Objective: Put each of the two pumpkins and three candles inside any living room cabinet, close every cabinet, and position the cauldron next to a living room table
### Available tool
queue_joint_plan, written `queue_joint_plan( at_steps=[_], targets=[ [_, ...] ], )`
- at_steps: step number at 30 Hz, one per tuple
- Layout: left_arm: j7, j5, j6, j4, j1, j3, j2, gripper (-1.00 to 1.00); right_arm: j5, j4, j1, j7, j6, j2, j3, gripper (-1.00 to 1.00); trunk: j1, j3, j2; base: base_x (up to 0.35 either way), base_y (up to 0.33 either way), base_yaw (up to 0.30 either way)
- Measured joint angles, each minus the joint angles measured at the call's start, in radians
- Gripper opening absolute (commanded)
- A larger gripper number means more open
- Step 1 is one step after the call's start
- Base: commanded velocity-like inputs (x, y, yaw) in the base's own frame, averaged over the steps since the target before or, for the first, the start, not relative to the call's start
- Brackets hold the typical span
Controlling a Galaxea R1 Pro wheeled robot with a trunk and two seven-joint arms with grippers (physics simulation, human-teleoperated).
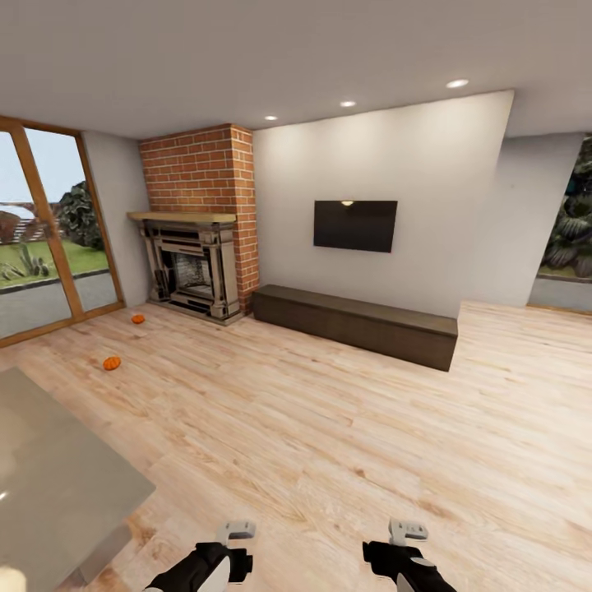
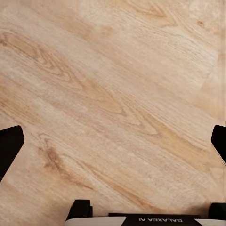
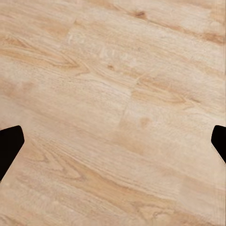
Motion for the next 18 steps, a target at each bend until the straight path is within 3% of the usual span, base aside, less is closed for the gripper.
queue_joint_plan(
  at_steps=[18],
  targets=[
    [-0.004, -0.009, -0.055, 0.005, 0.0, -0.007, 0.0, 1.0, 0.0, 0.0, 0.0, 0.0, -0.005, 0.0, 0.002, 1.0, 0.0, 0.0, 0.0, 0.316, -0.109, 0.0]
  ],
)
